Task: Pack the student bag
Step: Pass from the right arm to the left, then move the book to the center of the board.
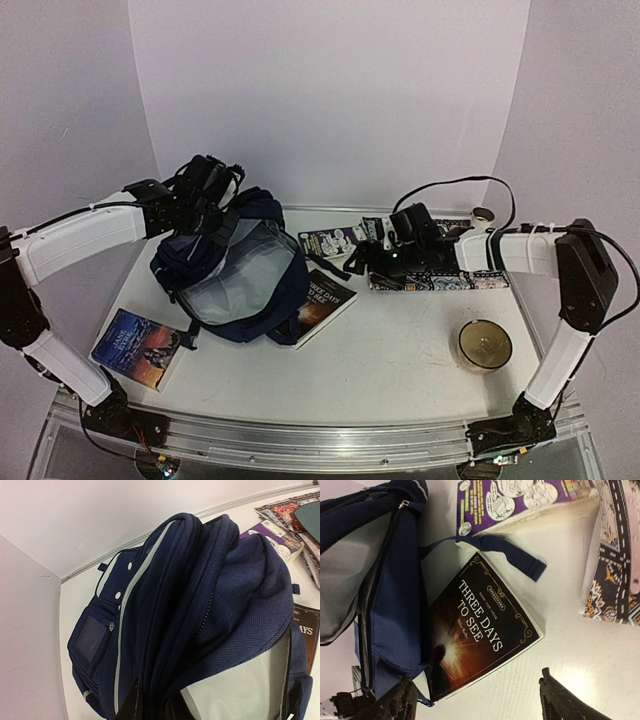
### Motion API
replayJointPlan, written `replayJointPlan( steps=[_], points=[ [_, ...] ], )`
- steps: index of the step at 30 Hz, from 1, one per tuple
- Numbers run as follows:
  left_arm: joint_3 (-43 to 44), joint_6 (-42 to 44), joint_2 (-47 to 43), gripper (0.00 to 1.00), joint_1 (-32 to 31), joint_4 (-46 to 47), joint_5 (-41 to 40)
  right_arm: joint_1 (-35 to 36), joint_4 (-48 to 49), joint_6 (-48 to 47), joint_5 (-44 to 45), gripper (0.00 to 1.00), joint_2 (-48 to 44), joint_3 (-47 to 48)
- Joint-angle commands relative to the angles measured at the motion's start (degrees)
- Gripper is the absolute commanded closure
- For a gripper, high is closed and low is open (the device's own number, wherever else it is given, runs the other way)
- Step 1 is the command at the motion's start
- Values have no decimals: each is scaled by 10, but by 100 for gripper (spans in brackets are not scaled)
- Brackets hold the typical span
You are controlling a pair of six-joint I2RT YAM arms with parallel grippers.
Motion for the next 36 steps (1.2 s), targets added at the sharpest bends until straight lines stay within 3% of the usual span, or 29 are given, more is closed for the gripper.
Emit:
replayJointPlan(
  steps=[1,17,22,24,27,29,36],
  points=[
    [53,35,-8,100,17,73,-15,10,69,116,-23,17,29,-55],
    [11,22,-33,100,19,74,19,73,130,288,16,30,157,-21],
    [3,23,-40,100,20,74,18,73,130,314,41,50,184,-24],
    [-1,26,-42,100,21,74,13,74,130,316,44,62,191,-27],
    [-6,32,-45,100,26,74,4,73,129,313,48,90,194,-35],
    [-11,35,-51,100,29,74,0,72,129,305,51,100,190,-44],
    [-49,31,-60,100,47,75,-23,65,115,247,42,100,157,-74]
  ],
)
